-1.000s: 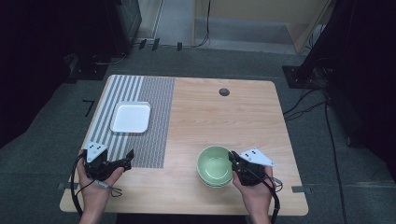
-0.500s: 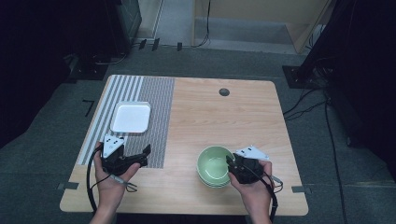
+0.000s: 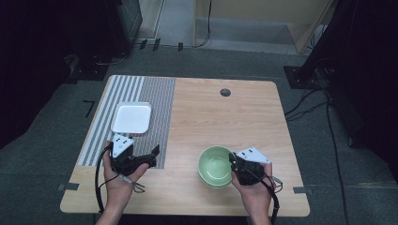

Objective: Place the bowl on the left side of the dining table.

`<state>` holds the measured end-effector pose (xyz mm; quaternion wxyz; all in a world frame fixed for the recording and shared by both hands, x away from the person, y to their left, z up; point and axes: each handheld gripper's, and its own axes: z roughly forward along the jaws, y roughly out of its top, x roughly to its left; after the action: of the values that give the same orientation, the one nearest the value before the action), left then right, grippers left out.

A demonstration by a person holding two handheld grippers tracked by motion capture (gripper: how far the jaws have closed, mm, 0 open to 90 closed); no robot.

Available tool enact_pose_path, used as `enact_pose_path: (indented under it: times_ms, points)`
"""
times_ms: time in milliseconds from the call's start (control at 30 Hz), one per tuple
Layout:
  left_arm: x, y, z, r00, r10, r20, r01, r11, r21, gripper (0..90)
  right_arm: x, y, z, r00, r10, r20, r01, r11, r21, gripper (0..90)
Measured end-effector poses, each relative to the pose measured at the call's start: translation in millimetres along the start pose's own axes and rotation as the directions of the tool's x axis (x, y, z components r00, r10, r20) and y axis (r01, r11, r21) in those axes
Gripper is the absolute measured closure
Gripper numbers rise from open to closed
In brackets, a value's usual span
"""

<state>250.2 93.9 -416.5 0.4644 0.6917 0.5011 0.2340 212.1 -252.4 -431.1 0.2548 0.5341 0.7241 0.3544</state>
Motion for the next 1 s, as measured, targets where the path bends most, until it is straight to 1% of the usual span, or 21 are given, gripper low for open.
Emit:
enact_pose_path:
  times_ms: [133, 233, 267, 467, 500, 700, 767, 800, 933, 1000]
  points:
    - [-2.0, 0.8, 1.1, 1.0, 0.0, 0.005, 0.0, 1.0, -0.005, 0.0, 1.4, -0.1, -1.4, 0.9998, -0.016, 0.008, 0.016, 1.0, -0.012, 85.3]
    - [-5.7, 2.0, 2.3, 0.9999, 0.004, 0.015, -0.004, 1.0, -0.006, 0.0, 3.1, -0.1, -2.6, 0.999, -0.039, 0.02, 0.039, 0.999, -0.024, 85.4]
    - [-5.7, 2.0, 2.3, 0.9999, 0.004, 0.015, -0.004, 1.0, -0.006, 0.0, 3.1, -0.1, -2.6, 0.999, -0.039, 0.02, 0.039, 0.999, -0.024, 85.4]
    - [-14.5, 3.9, 4.6, 0.9993, 0.016, 0.034, -0.016, 0.9998, -0.009, 0.0, 5.4, -0.4, -5.4, 0.9965, -0.075, 0.037, 0.076, 0.996, -0.053, 85.4]
    - [-15.9, 4.1, 4.9, 0.9992, 0.018, 0.035, -0.018, 0.9998, -0.01, 0.0, 5.6, -0.4, -6.3, 0.9962, -0.081, 0.034, 0.082, 0.995, -0.056, 85.4]
    - [-23.5, 3.7, 8.3, 0.9981, 0.032, 0.054, -0.031, 0.9994, -0.011, 0.0, 4.6, -0.4, -9.3, 0.9954, -0.09, 0.033, 0.092, 0.993, -0.068, 85.5]
    - [-26.3, 3.3, 9.8, 0.9975, 0.038, 0.06, -0.037, 0.9993, -0.009, 0.0, 3.9, -0.3, -10.4, 0.9953, -0.089, 0.038, 0.091, 0.993, -0.077, 85.5]
    - [-27.8, 3.1, 10.6, 0.9972, 0.041, 0.063, -0.041, 0.9991, -0.009, 0.0, 2.7, 0.4, -12.5, 0.9959, -0.081, 0.039, 0.085, 0.992, -0.09, 85.6]
    - [-34.2, 2.6, 12.5, 0.9951, 0.051, 0.085, -0.05, 0.9987, -0.007, 0.0, 1.9, 2.3, -15.5, 0.9966, -0.072, 0.038, 0.076, 0.991, -0.107, 85.6]
    - [-36.6, 2.6, 13.1, 0.9943, 0.053, 0.092, -0.053, 0.9986, -0.008, 0.0, 2.6, 4.2, -17.8, 0.9959, -0.077, 0.047, 0.082, 0.989, -0.123, 85.5]
